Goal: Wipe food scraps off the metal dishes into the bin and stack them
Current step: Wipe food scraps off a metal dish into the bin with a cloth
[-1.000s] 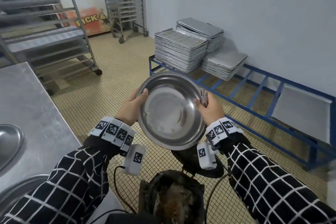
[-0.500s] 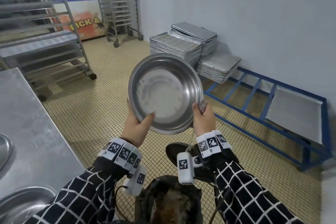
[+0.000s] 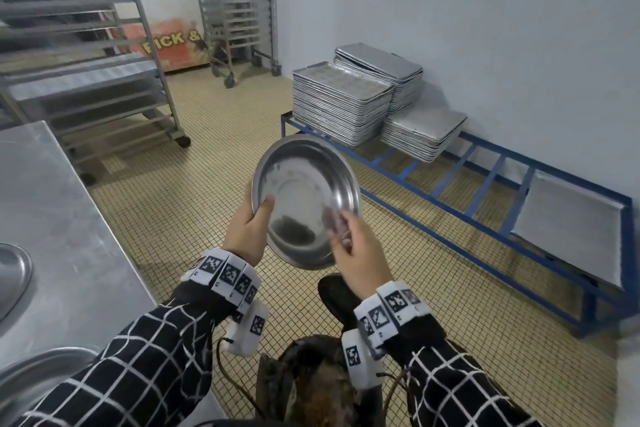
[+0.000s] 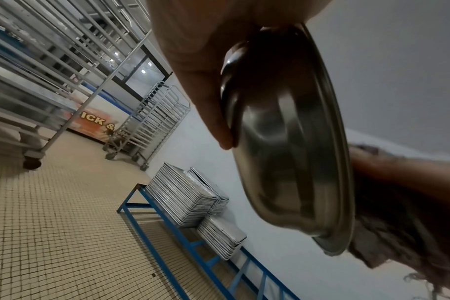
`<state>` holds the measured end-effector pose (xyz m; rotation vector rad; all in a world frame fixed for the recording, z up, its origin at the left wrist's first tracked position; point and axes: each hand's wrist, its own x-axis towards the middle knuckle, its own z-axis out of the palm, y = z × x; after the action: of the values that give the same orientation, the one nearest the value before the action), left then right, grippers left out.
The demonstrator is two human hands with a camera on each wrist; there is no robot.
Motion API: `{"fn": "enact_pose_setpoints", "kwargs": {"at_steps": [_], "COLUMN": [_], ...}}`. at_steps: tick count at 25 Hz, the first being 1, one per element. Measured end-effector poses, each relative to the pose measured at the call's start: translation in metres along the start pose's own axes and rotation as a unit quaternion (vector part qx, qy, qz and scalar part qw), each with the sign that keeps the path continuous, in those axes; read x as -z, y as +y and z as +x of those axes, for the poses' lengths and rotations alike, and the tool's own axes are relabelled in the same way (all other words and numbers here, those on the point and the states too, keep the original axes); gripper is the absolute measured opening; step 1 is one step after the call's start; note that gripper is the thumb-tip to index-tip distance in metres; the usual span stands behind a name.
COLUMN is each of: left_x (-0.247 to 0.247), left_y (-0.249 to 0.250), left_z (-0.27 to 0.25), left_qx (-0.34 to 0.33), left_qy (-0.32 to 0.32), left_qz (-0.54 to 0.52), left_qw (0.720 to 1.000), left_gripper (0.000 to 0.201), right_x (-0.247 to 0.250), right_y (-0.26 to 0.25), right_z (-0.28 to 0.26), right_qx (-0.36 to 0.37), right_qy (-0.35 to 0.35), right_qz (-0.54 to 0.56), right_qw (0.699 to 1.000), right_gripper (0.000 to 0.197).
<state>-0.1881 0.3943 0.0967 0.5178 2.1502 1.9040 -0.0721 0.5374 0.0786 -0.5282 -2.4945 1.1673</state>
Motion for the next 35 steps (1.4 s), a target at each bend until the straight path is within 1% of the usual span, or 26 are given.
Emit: {"fn": "enact_pose_setpoints", "kwargs": {"at_steps": [2, 3, 5, 7, 8, 10, 11, 12, 13, 14, 16, 17, 18, 20, 21, 23, 25, 27, 28, 30, 31, 33, 35], "left_x": [-0.002, -0.002, -0.001, 0.003, 0.005, 0.006, 0.005, 0.003, 0.001, -0.001, -0.005, -0.006, -0.007, -0.007, -0.005, 0.001, 0.003, 0.001, -0.001, -0.006, -0.008, -0.01, -0.01], "left_y": [0.003, 0.005, 0.006, 0.005, 0.005, 0.008, 0.009, 0.009, 0.01, 0.011, 0.014, 0.015, 0.016, 0.019, 0.021, 0.023, 0.024, 0.024, 0.023, 0.022, 0.021, 0.021, 0.022], "left_z": [0.0, 0.001, 0.002, 0.004, 0.005, 0.004, 0.003, 0.002, 0.0, 0.0, -0.002, -0.002, -0.002, -0.001, 0.001, 0.004, 0.004, 0.001, -0.001, -0.006, -0.007, -0.01, -0.011], "left_qx": [-0.012, -0.015, -0.012, -0.007, -0.007, -0.018, -0.022, -0.027, -0.03, -0.031, -0.039, -0.045, -0.051, -0.053, -0.049, -0.035, -0.026, -0.012, 0.003, 0.03, 0.036, 0.05, 0.071], "left_qy": [-0.007, -0.008, -0.009, -0.007, -0.007, -0.015, -0.021, -0.024, -0.025, -0.024, -0.021, -0.021, -0.022, -0.026, -0.026, -0.029, -0.039, -0.05, -0.054, -0.06, -0.064, -0.074, -0.09], "left_qz": [0.013, 0.019, 0.013, 0.004, 0.005, 0.013, 0.022, 0.03, 0.032, 0.035, 0.043, 0.048, 0.052, 0.061, 0.061, 0.06, 0.068, 0.071, 0.066, 0.053, 0.047, 0.035, 0.026], "left_qw": [1.0, 1.0, 1.0, 1.0, 1.0, 1.0, 0.999, 0.999, 0.999, 0.999, 0.998, 0.998, 0.997, 0.996, 0.997, 0.997, 0.997, 0.996, 0.996, 0.996, 0.996, 0.995, 0.993], "left_gripper": [0.044, 0.05, 0.064, 0.07, 0.067, 0.055, 0.05, 0.049, 0.05, 0.052, 0.054, 0.054, 0.053, 0.048, 0.04, 0.031, 0.03, 0.036, 0.038, 0.04, 0.039, 0.038, 0.034], "right_x": [-0.018, -0.027, -0.036, -0.032, -0.028, -0.019, -0.016, -0.016, -0.018, -0.021, -0.03, -0.035, -0.038, -0.037, -0.034, -0.026, -0.016, -0.009, -0.006, 0.002, 0.007, 0.018, 0.028], "right_y": [-0.012, -0.016, -0.014, -0.005, 0.003, 0.019, 0.025, 0.029, 0.03, 0.025, 0.007, 0.0, -0.007, -0.01, -0.006, 0.006, 0.023, 0.037, 0.043, 0.053, 0.055, 0.055, 0.049], "right_z": [-0.009, -0.015, -0.025, -0.026, -0.023, -0.015, -0.011, -0.008, -0.008, -0.009, -0.015, -0.018, -0.021, -0.024, -0.025, -0.025, -0.017, -0.004, 0.004, 0.015, 0.019, 0.024, 0.027], "right_qx": [0.07, 0.112, 0.182, 0.209, 0.205, 0.169, 0.154, 0.147, 0.148, 0.154, 0.16, 0.155, 0.146, 0.128, 0.12, 0.117, 0.113, 0.072, 0.048, 0.013, 0.006, 0.011, 0.004], "right_qy": [-0.077, -0.105, -0.119, -0.101, -0.095, -0.11, -0.126, -0.138, -0.144, -0.146, -0.145, -0.137, -0.124, -0.107, -0.11, -0.122, -0.137, -0.151, -0.146, -0.111, -0.089, -0.054, -0.033], "right_qz": [-0.025, -0.045, -0.085, -0.149, -0.197, -0.289, -0.311, -0.31, -0.287, -0.248, -0.151, -0.107, -0.079, -0.069, -0.088, -0.176, -0.284, -0.358, -0.382, -0.408, -0.4, -0.348, -0.252], "right_qw": [0.994, 0.987, 0.972, 0.961, 0.954, 0.936, 0.929, 0.929, 0.935, 0.945, 0.965, 0.973, 0.978, 0.984, 0.983, 0.97, 0.942, 0.919, 0.911, 0.906, 0.912, 0.936, 0.967], "right_gripper": [0.044, 0.046, 0.051, 0.052, 0.054, 0.068, 0.077, 0.083, 0.086, 0.081, 0.065, 0.061, 0.061, 0.061, 0.06, 0.063, 0.075, 0.088, 0.09, 0.08, 0.074, 0.069, 0.07]}}
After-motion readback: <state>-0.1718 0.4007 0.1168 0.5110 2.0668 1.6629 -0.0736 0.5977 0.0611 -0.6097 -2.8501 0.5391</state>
